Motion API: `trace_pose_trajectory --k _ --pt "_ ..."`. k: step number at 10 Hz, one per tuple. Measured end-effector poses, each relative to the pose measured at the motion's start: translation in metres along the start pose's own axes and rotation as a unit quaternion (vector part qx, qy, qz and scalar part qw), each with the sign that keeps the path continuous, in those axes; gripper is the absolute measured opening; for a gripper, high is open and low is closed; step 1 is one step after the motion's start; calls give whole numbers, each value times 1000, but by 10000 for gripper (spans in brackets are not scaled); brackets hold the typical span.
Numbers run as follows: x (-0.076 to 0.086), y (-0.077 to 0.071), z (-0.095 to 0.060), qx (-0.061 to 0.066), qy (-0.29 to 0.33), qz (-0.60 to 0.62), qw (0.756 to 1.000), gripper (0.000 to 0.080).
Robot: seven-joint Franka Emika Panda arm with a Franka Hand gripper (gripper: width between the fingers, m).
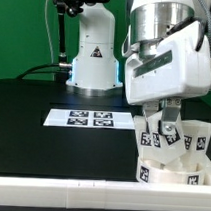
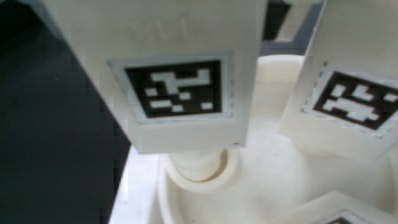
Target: Assemble stool
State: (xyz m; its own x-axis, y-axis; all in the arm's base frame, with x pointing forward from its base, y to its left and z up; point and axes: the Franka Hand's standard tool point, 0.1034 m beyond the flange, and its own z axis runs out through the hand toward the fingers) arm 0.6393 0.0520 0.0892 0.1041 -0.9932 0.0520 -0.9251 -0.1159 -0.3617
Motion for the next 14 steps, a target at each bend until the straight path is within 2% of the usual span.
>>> trace_pose_trajectory --k 2,3,4,5,9,11,14 --pt "2 1 0 -1 1 15 1000 340" --pt "2 2 0 -1 1 12 1000 432" --pt "2 2 0 -1 1 11 1000 564" --pt "2 2 0 -1 1 10 1000 623" --pt "-1 1 -1 0 0 -1 1000 648" --pt "-1 -4 -6 3 -2 -27 1000 649" --pt "-1 -2 -4 1 -2 -52 999 649"
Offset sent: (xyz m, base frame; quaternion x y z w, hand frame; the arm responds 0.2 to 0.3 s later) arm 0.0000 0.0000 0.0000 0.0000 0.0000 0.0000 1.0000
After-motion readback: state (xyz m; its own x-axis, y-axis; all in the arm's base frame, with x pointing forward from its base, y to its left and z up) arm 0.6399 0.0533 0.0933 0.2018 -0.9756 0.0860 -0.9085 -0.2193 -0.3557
